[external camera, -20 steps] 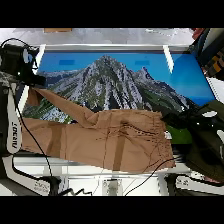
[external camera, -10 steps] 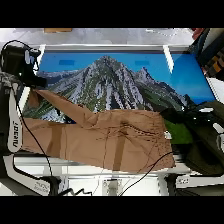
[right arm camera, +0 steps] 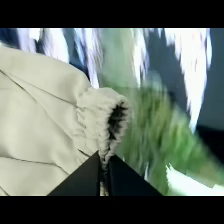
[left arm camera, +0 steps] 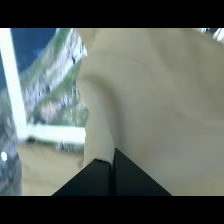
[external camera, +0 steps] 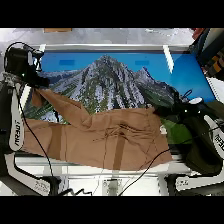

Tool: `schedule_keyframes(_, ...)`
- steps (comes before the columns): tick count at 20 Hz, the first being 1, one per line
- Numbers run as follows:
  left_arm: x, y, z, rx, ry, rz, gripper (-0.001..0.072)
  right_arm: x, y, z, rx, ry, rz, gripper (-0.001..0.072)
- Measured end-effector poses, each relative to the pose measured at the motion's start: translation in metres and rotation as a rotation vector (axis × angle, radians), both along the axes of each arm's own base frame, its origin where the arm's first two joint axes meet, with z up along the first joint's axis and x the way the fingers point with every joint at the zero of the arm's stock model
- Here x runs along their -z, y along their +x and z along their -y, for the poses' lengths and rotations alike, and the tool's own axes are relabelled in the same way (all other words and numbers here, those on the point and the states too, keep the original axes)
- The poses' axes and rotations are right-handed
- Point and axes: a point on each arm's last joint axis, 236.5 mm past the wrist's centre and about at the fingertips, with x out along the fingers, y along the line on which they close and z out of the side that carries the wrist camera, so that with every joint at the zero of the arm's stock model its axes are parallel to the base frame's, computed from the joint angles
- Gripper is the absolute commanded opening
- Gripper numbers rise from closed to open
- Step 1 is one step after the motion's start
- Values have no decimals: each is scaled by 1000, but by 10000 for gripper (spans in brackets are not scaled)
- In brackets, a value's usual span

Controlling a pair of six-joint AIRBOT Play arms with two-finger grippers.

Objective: Fold the clothes and pants, and hang the long-sleeved shirts on hangers.

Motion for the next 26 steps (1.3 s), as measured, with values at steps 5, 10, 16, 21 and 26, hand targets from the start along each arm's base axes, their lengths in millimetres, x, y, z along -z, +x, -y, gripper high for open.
schedule_keyframes(5,-13,29,3,22,-3,135,13,-37,55,23,57,-107,161,28)
schedule_keyframes(10,-73,77,12,92,6,447,12,-39,68,58,130,-253,160,29)
schedule_keyframes(16,-120,86,-3,111,66,602,11,-40,76,77,204,-307,162,28)
schedule_keyframes(21,5,32,-43,-19,46,231,14,-41,79,82,230,-317,169,28)
schedule_keyframes(26,97,-28,-50,-65,21,-43,13,-42,81,84,238,-322,175,29)
